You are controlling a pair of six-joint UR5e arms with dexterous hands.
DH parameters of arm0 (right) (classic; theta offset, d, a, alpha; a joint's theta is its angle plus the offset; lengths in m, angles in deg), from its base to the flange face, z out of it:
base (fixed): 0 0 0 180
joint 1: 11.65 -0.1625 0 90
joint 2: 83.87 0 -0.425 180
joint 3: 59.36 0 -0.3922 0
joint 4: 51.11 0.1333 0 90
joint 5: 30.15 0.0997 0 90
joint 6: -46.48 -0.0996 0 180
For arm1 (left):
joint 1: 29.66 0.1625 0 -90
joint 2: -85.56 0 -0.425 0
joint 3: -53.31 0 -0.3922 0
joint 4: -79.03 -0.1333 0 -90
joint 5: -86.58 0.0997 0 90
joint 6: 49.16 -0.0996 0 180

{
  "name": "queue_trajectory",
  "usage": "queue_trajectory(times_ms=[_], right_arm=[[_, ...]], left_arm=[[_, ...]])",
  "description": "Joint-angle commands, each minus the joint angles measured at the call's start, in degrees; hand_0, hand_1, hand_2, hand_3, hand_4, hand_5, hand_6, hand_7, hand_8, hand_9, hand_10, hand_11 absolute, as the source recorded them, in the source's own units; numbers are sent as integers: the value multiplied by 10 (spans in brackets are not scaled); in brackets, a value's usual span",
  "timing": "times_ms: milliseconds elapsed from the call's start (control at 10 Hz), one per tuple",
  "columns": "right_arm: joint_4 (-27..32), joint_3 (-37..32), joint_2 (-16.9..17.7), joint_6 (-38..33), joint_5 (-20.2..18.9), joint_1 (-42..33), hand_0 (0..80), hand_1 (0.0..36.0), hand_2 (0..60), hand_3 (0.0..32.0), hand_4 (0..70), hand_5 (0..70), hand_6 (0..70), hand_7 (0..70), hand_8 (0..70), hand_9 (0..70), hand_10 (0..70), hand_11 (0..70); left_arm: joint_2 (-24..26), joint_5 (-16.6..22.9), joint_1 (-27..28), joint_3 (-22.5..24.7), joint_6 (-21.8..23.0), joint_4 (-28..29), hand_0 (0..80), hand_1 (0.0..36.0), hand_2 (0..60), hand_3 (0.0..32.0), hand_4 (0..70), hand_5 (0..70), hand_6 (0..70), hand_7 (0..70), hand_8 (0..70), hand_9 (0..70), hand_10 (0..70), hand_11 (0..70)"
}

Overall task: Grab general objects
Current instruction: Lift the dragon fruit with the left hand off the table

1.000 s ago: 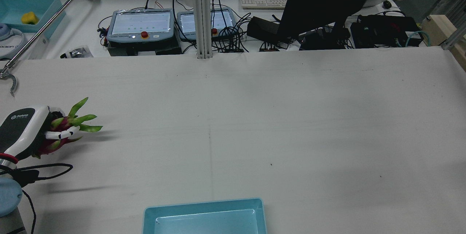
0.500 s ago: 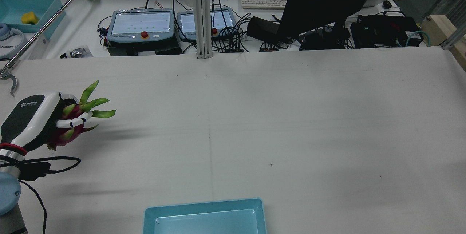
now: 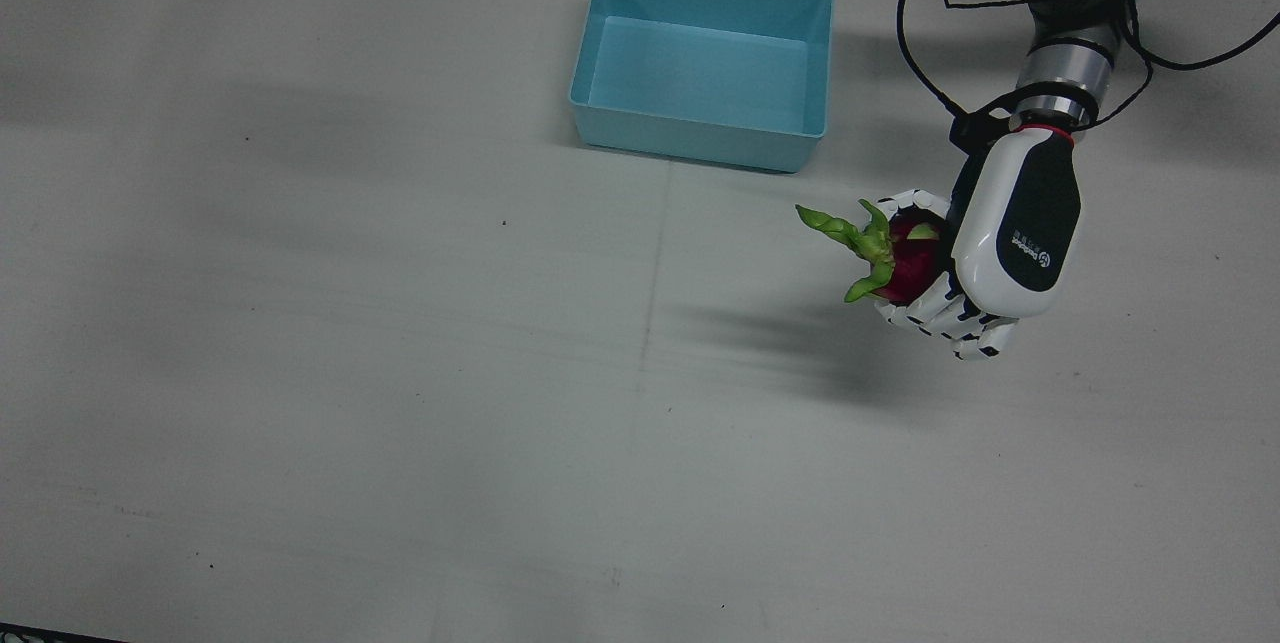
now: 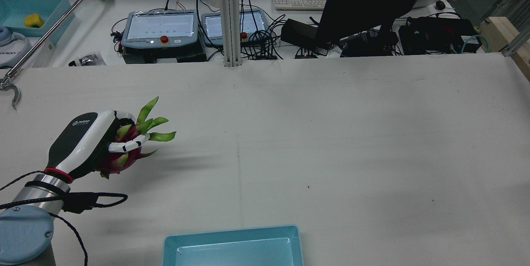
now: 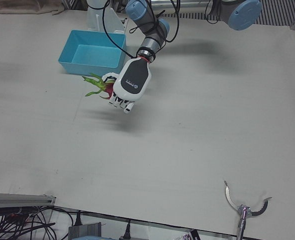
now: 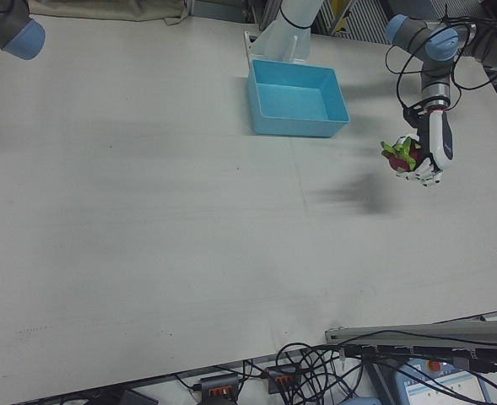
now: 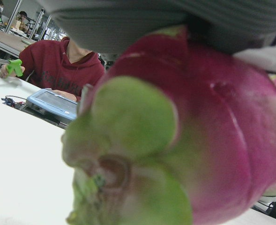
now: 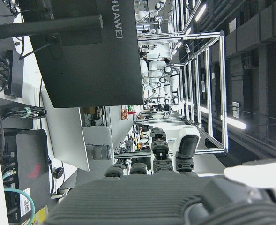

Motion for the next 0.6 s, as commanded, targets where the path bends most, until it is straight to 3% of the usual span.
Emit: queue_trajectory(times_ms=[0,300,500], right_arm=[[0,0,0,0,0,0,0,0,0,0,0,0,0,0,0,0,0,0],[0,0,0,0,0,0,0,0,0,0,0,0,0,0,0,0,0,0],[0,0,0,0,0,0,0,0,0,0,0,0,0,0,0,0,0,0]], left_arm=[[8,66,-8,4,114,25,0,0,563,0,657,408,700,526,700,700,700,700],[26,189,-12,16,117,83,0,0,600,0,675,403,700,534,700,700,700,700],[82,257,-30,27,117,82,15,0,554,0,700,408,700,595,700,700,700,700]])
